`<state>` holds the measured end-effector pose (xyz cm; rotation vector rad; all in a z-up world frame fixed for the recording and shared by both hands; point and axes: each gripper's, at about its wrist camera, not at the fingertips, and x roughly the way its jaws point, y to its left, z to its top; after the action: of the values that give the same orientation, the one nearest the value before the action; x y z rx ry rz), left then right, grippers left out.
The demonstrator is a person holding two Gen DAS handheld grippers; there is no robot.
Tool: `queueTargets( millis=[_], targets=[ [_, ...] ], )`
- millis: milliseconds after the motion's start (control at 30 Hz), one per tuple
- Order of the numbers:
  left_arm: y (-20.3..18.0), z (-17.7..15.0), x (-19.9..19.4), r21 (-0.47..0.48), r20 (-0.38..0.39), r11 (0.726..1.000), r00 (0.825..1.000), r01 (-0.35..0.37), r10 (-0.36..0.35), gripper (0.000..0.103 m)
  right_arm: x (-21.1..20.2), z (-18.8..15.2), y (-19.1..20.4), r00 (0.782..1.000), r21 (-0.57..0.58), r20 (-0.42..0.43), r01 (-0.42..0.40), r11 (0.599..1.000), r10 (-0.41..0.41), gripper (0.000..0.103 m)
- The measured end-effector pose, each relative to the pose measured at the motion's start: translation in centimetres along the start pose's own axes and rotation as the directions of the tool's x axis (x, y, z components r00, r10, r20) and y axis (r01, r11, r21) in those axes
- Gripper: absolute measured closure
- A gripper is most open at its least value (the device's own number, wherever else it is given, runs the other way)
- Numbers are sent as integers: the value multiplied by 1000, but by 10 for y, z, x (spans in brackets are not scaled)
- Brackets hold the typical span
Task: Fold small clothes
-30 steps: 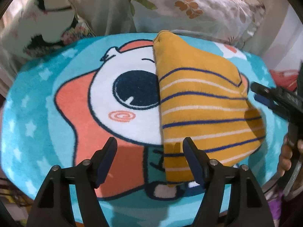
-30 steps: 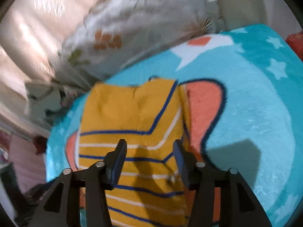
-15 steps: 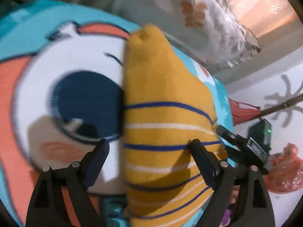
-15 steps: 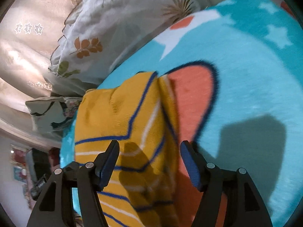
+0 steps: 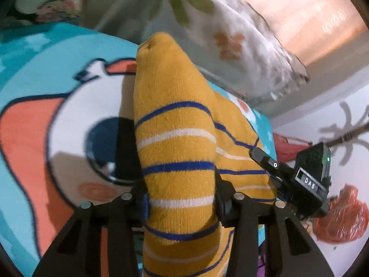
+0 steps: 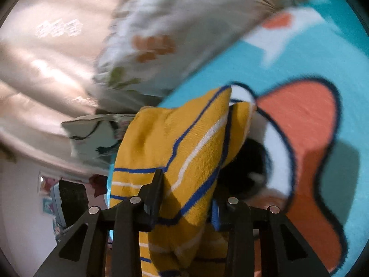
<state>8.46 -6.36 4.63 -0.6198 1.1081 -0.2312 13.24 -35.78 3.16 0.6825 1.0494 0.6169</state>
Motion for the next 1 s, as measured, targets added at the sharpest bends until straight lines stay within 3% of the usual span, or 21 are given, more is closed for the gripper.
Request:
queueTargets(
  millis=[67, 133, 167, 267, 367, 467, 633, 733, 800, 900, 1000],
  targets=[
    [18, 4, 2, -44, -9, 995, 996, -91, 91, 47, 12, 2, 1, 999, -15, -3, 45, 999, -45, 63],
    [35, 0, 7, -52, -40, 976, 977, -211, 210, 47, 24, 2, -6, 981, -28, -5, 195, 980, -196, 63],
    [39, -3, 6, -49, -43, 976, 976, -214, 212, 44, 26, 3, -9, 970, -27, -5, 244, 969, -244, 63],
    [45, -12, -9, -37, -18, 975, 975, -220, 219, 38, 11, 0, -6, 964, 5, 37, 263, 965, -263, 63],
    [45, -19, -25, -32, 15, 966, 967, -255, 255, 37, -1, 0, 27, 949, -79, 107, 305, 949, -296, 63],
    [47, -25, -36, -34, 28, 961, 961, -274, 275, 37, 3, -5, 68, 953, -190, 134, 293, 937, -271, 63],
    [51, -32, -62, 10, 76, 945, 943, -326, 324, 36, 44, -16, 95, 966, -286, 54, 258, 923, -254, 63],
    [58, -32, -75, 22, 109, 930, 926, -366, 362, 33, 73, -15, 69, 946, -221, -10, 313, 924, -323, 62],
    [62, -34, -83, 22, 127, 919, 913, -393, 387, 33, 80, -15, 51, 910, -174, -16, 406, 897, -415, 62],
    [74, -34, -96, 7, 143, 904, 895, -428, 423, 32, 63, -18, 60, 903, -142, 23, 428, 893, -429, 59],
    [83, -34, -105, 2, 153, 896, 885, -445, 439, 32, 54, -29, 92, 906, -217, 82, 424, 879, -416, 52]
  ],
)
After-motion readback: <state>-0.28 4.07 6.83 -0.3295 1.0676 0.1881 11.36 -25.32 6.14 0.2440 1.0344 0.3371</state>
